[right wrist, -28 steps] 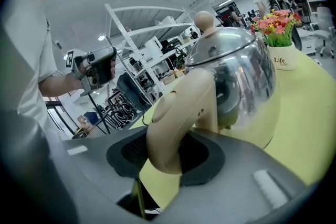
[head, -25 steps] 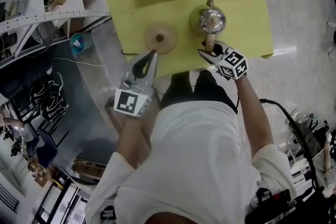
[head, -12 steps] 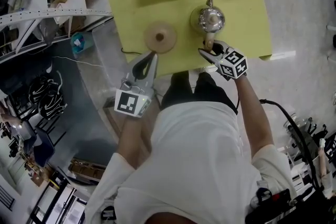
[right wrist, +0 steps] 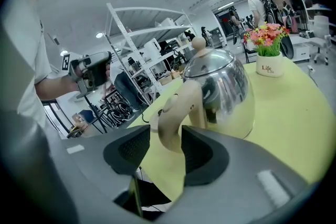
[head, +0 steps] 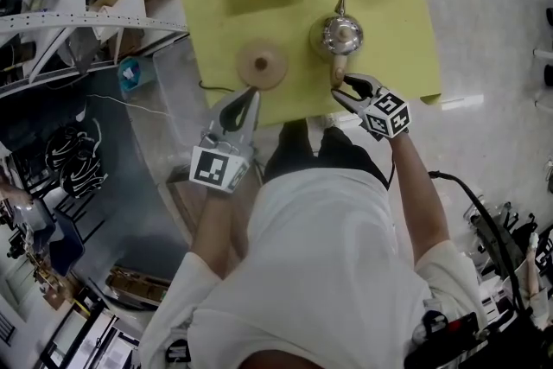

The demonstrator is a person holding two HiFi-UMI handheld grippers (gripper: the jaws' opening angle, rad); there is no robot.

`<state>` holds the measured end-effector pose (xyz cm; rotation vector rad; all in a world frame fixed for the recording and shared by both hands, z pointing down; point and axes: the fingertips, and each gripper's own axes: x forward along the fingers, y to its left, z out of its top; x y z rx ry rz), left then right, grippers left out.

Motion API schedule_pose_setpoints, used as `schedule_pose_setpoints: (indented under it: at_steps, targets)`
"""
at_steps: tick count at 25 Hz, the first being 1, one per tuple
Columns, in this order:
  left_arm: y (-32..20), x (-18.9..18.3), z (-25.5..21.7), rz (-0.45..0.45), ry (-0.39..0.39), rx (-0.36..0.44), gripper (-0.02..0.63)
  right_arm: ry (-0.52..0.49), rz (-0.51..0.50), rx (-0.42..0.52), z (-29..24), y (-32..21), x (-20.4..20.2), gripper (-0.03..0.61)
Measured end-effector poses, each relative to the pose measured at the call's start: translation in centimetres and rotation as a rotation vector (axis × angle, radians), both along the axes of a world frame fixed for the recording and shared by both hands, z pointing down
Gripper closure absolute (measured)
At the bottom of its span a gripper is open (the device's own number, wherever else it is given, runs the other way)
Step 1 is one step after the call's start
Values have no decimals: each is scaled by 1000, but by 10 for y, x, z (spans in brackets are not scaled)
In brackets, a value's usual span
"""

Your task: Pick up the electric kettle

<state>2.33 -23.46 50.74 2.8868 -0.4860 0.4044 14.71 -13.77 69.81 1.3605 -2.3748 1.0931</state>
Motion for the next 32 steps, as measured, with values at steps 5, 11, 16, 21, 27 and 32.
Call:
schedule_pose_setpoints:
  at_steps: [5,11,16,21,27,32]
  targets:
    - [12,2,-8,-6,9,5,609,29,20,34,-22,7,11,390]
    - [24,2,-16,-25,15,12,609,73,37,76,-52,15,24,421]
    - [30,3,-30,-37,36,40,609,92,60,129,-79,17,30,462]
    - [42,2,-33,-48,35,33,609,110,74,193,-106,19,31,495]
    - [62,-6,-37,-67,53,46,609,125,75,271,-133,22,26,546]
    - [72,-5,-45,-83,65,55,609,129,60,328,-156,23,23,562]
